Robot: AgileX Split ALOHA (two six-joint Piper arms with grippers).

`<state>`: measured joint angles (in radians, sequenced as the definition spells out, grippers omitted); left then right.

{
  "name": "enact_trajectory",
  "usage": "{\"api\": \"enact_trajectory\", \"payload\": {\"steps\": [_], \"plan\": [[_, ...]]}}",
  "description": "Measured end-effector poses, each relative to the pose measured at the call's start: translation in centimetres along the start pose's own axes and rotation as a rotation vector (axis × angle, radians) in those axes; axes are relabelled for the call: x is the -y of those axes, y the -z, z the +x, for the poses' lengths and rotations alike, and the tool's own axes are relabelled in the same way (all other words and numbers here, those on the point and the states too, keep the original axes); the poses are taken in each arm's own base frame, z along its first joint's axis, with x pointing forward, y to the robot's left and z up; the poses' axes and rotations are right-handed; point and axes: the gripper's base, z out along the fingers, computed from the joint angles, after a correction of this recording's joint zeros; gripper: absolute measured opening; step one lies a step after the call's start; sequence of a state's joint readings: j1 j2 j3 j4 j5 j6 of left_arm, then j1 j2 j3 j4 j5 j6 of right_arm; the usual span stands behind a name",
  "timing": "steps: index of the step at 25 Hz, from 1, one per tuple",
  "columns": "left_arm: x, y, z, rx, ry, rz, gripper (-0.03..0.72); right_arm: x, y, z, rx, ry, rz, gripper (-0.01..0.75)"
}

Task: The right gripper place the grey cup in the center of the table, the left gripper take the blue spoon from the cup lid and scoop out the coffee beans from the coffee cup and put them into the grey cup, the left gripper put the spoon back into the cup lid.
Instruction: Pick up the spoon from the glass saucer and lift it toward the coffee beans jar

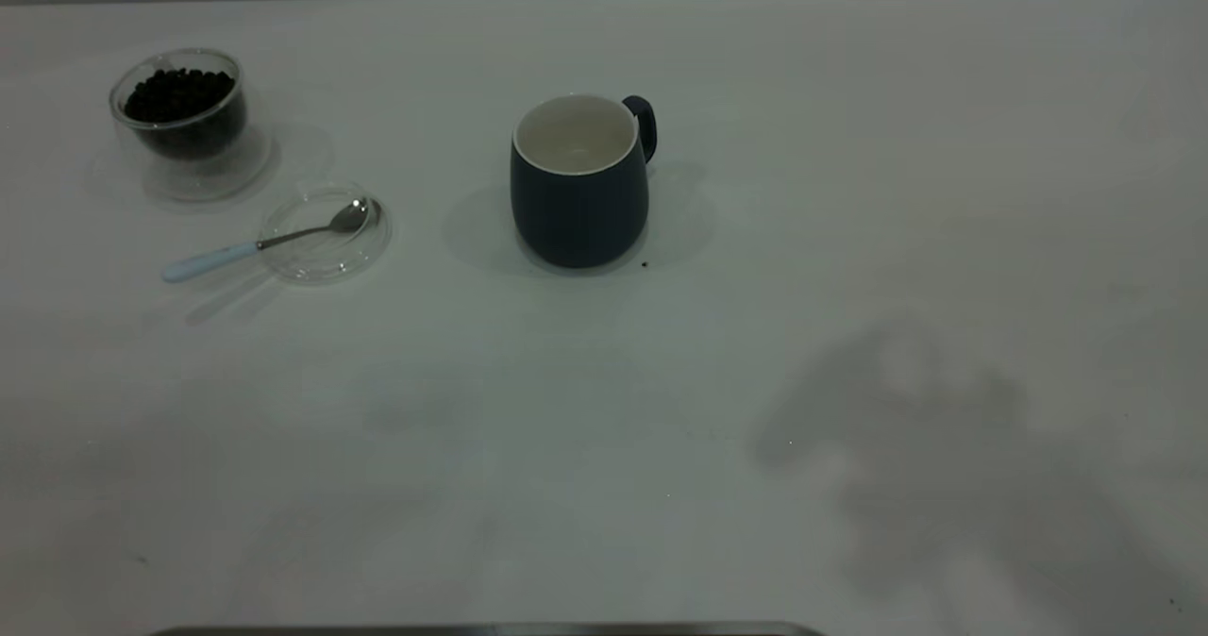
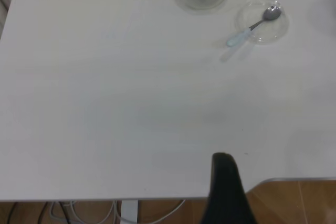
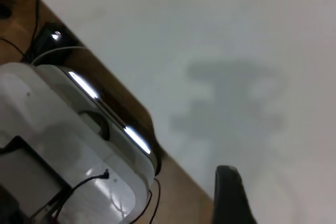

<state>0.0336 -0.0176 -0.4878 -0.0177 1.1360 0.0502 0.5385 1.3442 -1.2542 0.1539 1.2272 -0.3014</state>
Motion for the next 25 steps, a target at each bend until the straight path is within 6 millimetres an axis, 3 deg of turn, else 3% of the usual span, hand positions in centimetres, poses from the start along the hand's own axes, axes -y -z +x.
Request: {"api": "enact_trajectory", "payload": {"steps": [6, 16, 25], "plan": [[0.0, 0.0, 0.0, 0.000, 0.000, 0.000, 0.592, -1.7, 2.1, 5.2, 0.042, -0.004, 0.008, 0.462], [0.0, 0.0, 0.0, 0.000, 0.002, 0.000, 0.592, -3.7, 1.5, 12.5, 0.053, -0.018, -0.017, 0.462], [0.0, 0.0, 0.0, 0.000, 0.001, 0.000, 0.592, -4.2, 2.9, 19.7, 0.346, -0.203, 0.186, 0.462]]}}
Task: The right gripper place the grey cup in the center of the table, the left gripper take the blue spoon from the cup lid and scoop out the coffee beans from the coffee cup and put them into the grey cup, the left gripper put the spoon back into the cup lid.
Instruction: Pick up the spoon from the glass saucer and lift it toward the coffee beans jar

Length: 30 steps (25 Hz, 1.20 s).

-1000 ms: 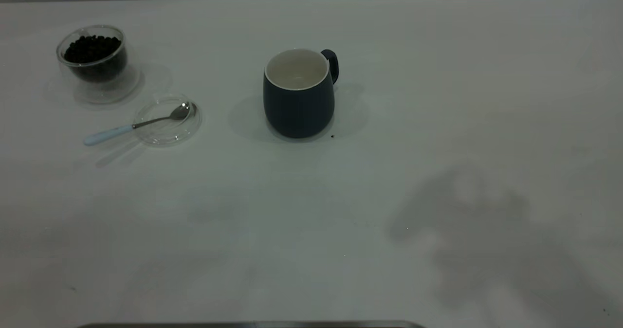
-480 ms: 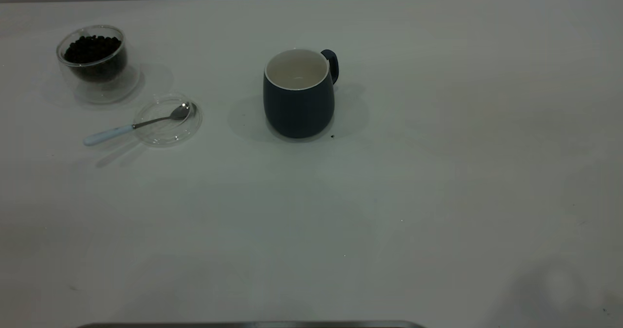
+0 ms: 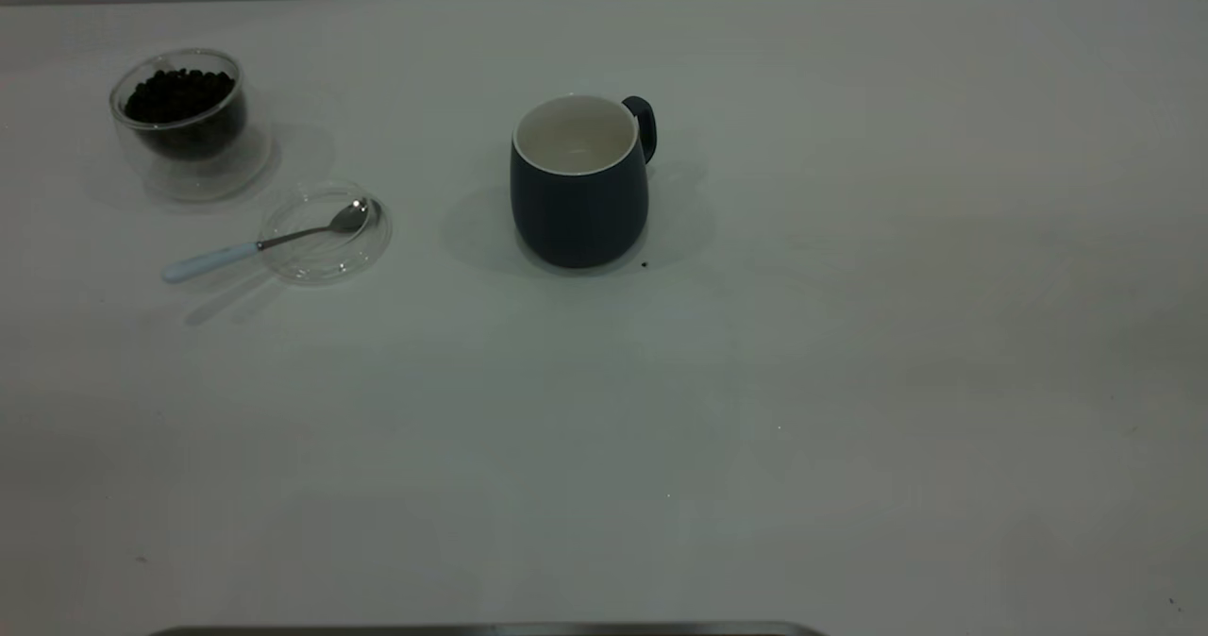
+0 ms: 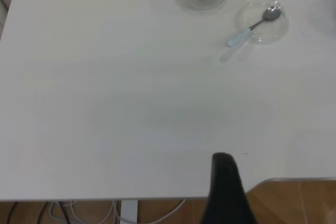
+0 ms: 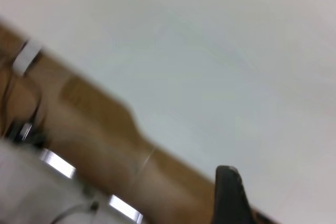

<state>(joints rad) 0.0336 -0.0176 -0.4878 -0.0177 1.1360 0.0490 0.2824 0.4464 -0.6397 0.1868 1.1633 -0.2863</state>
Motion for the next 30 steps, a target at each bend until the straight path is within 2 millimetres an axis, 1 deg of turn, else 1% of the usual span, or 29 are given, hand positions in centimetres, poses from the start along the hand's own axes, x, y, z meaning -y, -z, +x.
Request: {"api": "enact_trajectory", "payload": {"steps": [5, 7, 12, 15, 20, 30], "plan": [[0.0, 0.0, 0.0, 0.000, 0.000, 0.000, 0.592, -0.3, 1.4, 2.9, 0.167, -0.081, 0.161, 0.462], [0.0, 0.0, 0.0, 0.000, 0.000, 0.000, 0.592, -0.5, 1.6, 3.8, 0.207, -0.123, 0.212, 0.462], [0.0, 0.0, 0.0, 0.000, 0.000, 0.000, 0.592, -0.7, 1.2, 5.8, 0.257, -0.197, 0.311, 0.462], [0.0, 0.0, 0.0, 0.000, 0.000, 0.000, 0.592, -0.8, 1.0, 6.3, 0.266, -0.236, 0.345, 0.462], [0.0, 0.0, 0.0, 0.000, 0.000, 0.000, 0.592, -0.8, 1.3, 6.8, 0.294, -0.251, 0.391, 0.462], [0.0, 0.0, 0.0, 0.000, -0.001, 0.000, 0.592, -0.6, 1.1, 7.0, 0.283, -0.274, 0.408, 0.462]]}}
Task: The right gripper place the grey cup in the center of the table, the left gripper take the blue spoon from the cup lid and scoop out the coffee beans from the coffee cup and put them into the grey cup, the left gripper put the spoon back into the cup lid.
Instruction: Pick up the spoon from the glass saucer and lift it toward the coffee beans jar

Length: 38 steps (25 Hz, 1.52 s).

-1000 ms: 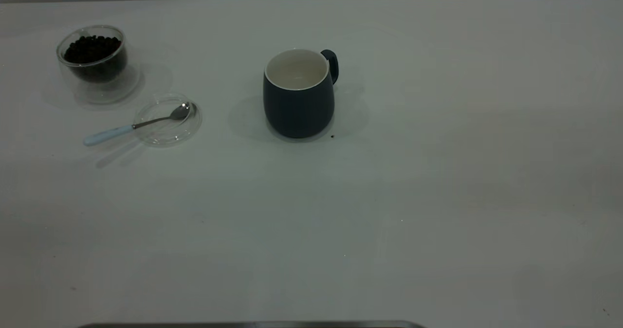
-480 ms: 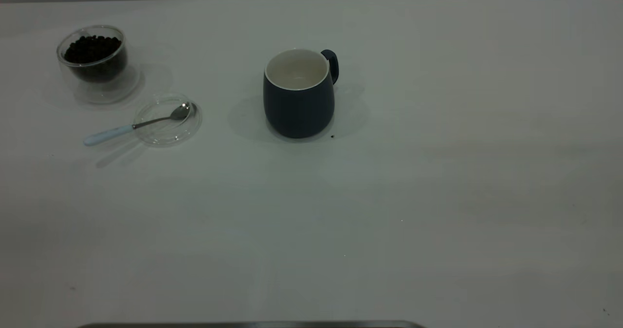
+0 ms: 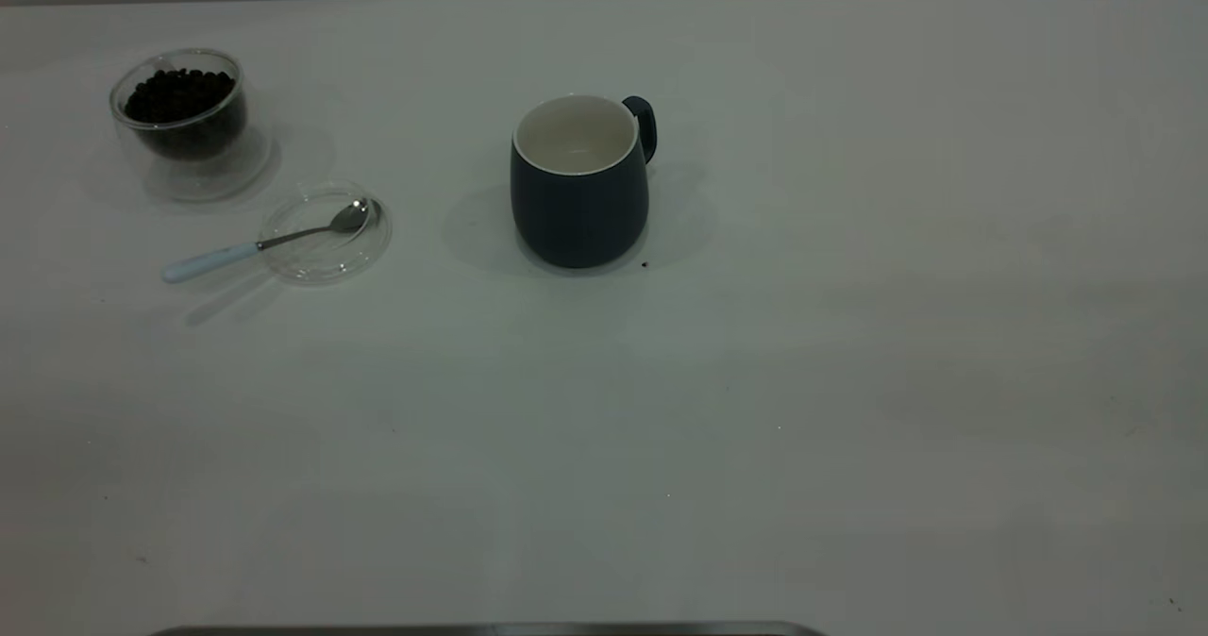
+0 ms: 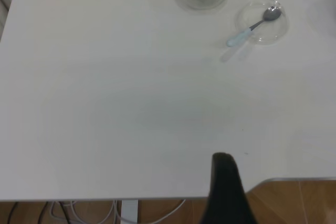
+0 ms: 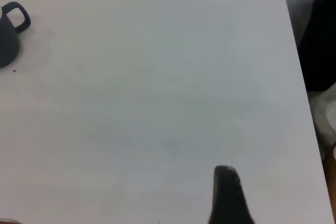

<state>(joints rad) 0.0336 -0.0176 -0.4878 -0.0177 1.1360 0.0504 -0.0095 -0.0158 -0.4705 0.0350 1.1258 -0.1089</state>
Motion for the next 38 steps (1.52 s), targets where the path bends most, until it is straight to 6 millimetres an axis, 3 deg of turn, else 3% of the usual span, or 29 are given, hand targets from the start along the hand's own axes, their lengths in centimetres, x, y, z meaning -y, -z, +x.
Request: {"api": "enact_trajectory", "payload": {"steps": [28, 30, 34, 38], "plan": [[0.1, 0.0, -0.3, -0.004, 0.020, 0.013, 0.592, 0.0, 0.0, 0.0, -0.001, -0.001, 0.000, 0.462], [0.4, 0.1, -1.6, -0.001, 0.054, 0.050, 0.592, 0.0, 0.0, 0.0, -0.002, -0.001, 0.000, 0.462], [1.0, -0.9, -6.1, -0.038, 0.109, 0.142, 0.592, 0.0, 0.0, 0.0, -0.002, -0.001, 0.000, 0.462], [1.5, -4.6, -11.1, -0.089, 0.164, 0.227, 0.592, 0.0, 0.0, 0.0, -0.002, -0.001, 0.000, 0.462]]}}
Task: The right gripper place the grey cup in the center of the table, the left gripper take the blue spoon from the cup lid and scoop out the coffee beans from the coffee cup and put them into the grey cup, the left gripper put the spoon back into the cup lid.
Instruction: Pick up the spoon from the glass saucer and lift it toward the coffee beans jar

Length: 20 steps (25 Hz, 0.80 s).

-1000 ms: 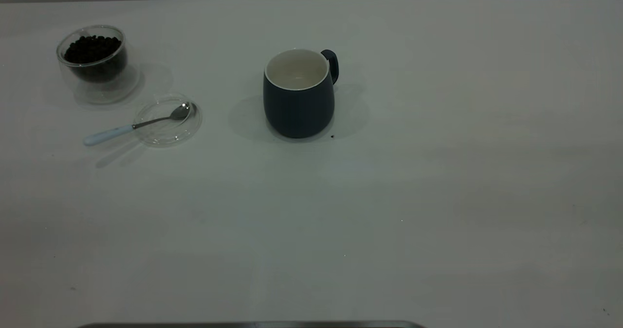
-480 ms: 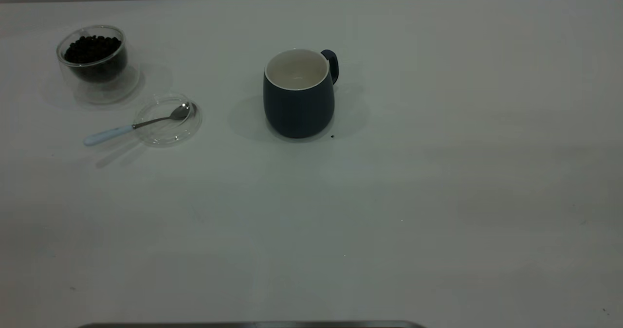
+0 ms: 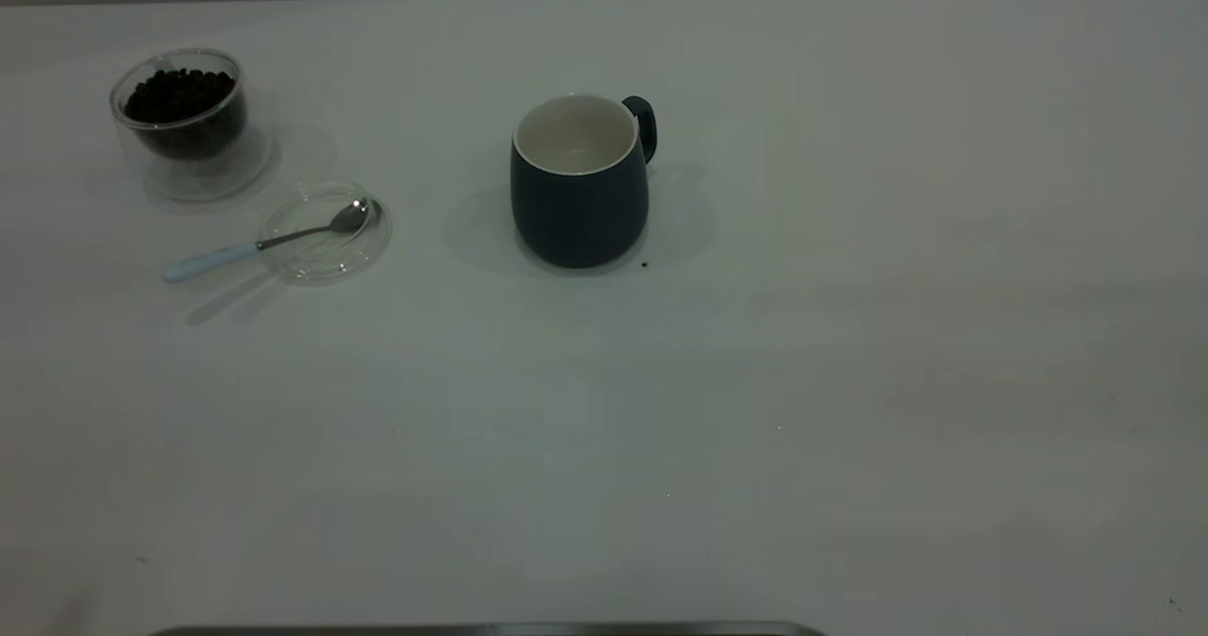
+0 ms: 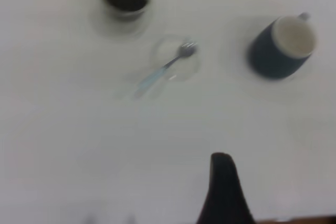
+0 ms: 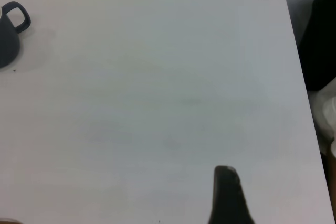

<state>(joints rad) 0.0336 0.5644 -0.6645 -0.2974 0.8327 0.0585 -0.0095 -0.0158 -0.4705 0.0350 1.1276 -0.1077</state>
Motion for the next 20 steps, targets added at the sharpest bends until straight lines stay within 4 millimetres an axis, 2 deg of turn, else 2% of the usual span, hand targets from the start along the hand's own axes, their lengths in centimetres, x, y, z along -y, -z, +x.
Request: {"api": "enact_trajectory", "payload": {"steps": [5, 11, 14, 16, 20], "plan": [[0.2, -6.1, -5.4, -0.044, 0.061, 0.119, 0.592, 0.0, 0.0, 0.0, 0.000, 0.000, 0.000, 0.462], [0.4, -14.0, -10.1, -0.097, 0.124, 0.304, 0.592, 0.0, 0.0, 0.0, 0.000, 0.000, 0.000, 0.462], [0.1, -17.9, -11.2, -0.113, 0.177, 0.370, 0.592, 0.0, 0.0, 0.0, 0.000, 0.000, 0.000, 0.462], [-0.7, -20.3, -11.3, -0.147, 0.225, 0.396, 0.592, 0.0, 0.0, 0.0, 0.000, 0.000, 0.000, 0.462], [-3.7, -23.3, -11.0, -0.201, 0.348, 0.433, 0.592, 0.0, 0.0, 0.0, 0.000, 0.000, 0.000, 0.462]]}}
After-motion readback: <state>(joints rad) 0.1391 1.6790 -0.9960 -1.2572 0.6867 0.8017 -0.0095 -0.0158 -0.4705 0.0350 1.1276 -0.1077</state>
